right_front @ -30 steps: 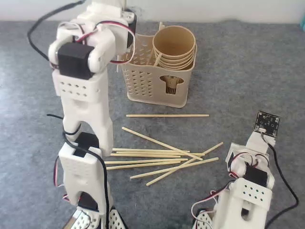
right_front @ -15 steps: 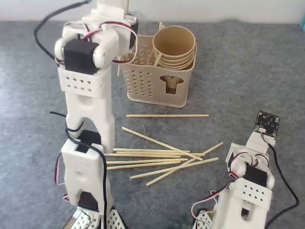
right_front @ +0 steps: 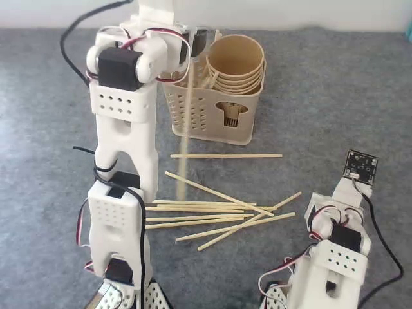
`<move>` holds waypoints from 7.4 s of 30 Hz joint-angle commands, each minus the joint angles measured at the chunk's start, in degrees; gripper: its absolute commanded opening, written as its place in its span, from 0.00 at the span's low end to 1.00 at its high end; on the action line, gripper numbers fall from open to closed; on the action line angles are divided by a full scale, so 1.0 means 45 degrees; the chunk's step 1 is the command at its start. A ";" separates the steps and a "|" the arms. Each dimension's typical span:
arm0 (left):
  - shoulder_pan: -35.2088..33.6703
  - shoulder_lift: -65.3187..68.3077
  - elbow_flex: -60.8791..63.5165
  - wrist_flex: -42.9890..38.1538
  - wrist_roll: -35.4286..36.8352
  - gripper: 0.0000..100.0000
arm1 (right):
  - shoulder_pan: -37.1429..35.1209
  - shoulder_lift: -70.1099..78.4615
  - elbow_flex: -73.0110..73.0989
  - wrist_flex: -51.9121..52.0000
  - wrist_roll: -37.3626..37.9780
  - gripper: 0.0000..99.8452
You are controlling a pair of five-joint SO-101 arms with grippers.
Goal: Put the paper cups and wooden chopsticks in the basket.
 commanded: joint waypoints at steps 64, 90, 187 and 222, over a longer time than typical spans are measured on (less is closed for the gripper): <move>0.0703 -1.2503 2.8943 -1.0315 0.5685 0.23 | -0.0205 -0.0264 -0.0567 0.1182 0.0195 0.06; 0.0723 -0.6252 2.5309 -1.0686 0.6232 0.09 | -0.0186 -0.0264 -0.0567 0.1162 0.0195 0.06; -0.2950 -1.8618 2.3297 -1.1839 0.2969 0.22 | -0.0244 -0.0166 -0.0547 0.0869 0.0195 0.06; -1.0100 -2.4283 3.5663 -1.1604 0.3048 0.22 | -0.6535 0.7590 -0.4884 -0.6808 -0.5841 0.06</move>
